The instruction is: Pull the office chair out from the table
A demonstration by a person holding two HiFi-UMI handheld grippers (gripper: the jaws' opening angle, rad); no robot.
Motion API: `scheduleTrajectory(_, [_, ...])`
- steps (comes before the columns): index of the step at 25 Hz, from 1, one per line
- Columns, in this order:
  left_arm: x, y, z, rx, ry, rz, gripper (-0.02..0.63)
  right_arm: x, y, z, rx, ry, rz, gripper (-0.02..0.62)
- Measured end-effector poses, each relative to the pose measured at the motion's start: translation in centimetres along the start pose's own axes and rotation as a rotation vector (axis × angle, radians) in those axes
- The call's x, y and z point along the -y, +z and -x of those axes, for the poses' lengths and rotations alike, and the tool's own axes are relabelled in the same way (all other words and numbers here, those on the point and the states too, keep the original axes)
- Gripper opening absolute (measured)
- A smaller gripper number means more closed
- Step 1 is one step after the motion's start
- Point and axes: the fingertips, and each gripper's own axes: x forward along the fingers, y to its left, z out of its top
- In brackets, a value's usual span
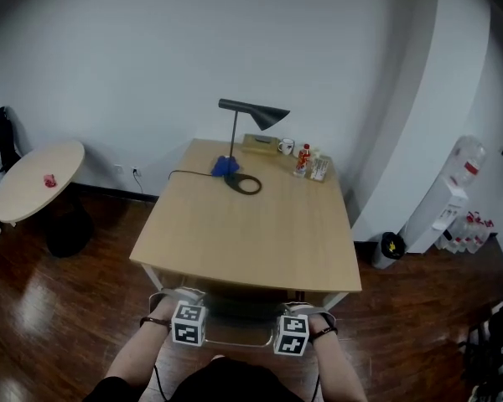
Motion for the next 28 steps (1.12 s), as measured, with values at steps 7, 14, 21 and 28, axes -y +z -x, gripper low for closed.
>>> scheduleTrajectory(7, [2.8, 0.5, 1.4, -0.006, 0.004, 0.012, 0.075, -3.0, 0.7, 1.6, 0.018, 0.014, 0.017, 0.055])
scheduleTrajectory(14, [5.1, 0.8, 2.3, -0.015, -0.004, 0.011, 0.075, -5.4, 1.1, 2.2, 0.018, -0.002, 0.01, 0.055])
scheduleTrajectory(21, [7.9, 1.0, 3.7, -0.011, -0.021, 0.017, 0.075, -8.1, 2.1, 3.2, 0.017, 0.003, 0.02, 0.057])
scheduleTrajectory(28, [10.9, 1.8, 5.1, 0.0, -0.037, 0.006, 0.075, -11.4, 2.6, 4.6, 0.003, 0.01, -0.025, 0.058])
